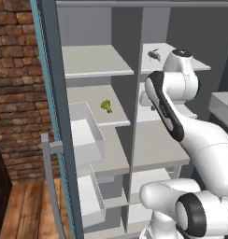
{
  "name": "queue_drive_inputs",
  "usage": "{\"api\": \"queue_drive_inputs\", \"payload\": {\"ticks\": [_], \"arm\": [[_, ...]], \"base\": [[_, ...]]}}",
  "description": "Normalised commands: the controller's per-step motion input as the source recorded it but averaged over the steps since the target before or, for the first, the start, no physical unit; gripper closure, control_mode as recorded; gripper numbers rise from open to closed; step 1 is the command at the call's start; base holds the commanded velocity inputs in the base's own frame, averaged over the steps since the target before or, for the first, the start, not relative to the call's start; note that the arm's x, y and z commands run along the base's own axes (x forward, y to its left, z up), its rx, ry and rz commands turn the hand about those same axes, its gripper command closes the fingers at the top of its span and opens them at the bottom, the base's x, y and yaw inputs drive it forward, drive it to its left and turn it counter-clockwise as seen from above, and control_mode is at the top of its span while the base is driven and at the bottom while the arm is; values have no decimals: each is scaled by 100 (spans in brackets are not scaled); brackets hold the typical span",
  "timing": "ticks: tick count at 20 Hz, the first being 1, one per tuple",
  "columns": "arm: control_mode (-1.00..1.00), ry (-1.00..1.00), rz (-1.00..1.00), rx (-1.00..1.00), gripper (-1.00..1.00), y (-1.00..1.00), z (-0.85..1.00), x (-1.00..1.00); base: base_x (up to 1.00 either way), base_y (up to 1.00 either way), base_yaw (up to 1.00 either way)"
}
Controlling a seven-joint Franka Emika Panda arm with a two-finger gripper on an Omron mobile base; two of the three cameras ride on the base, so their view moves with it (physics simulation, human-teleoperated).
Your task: There's a fish in the fridge that needs to be moved to the freezer for freezing. Pick up the fish from the fridge, place it on any shelf in the freezer, and close the fridge and freezer doors when done.
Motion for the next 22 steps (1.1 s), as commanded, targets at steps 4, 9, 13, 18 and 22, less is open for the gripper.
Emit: {"api": "queue_drive_inputs", "payload": {"ticks": [4, 9, 13, 18, 22], "arm": [[-100, -4, 1, 0, -100, -1, 0, -47], [-100, -16, -4, 0, -100, -68, 22, -74], [-100, -38, 0, 0, -100, -61, 66, -8], [-100, -29, 0, 5, -100, -31, 77, 9], [-100, -5, 0, 2, -100, -13, 63, 27]], "base": [[0, 0, 0], [0, 0, 0], [0, 0, 0], [0, 0, 0], [0, 0, 0]]}}
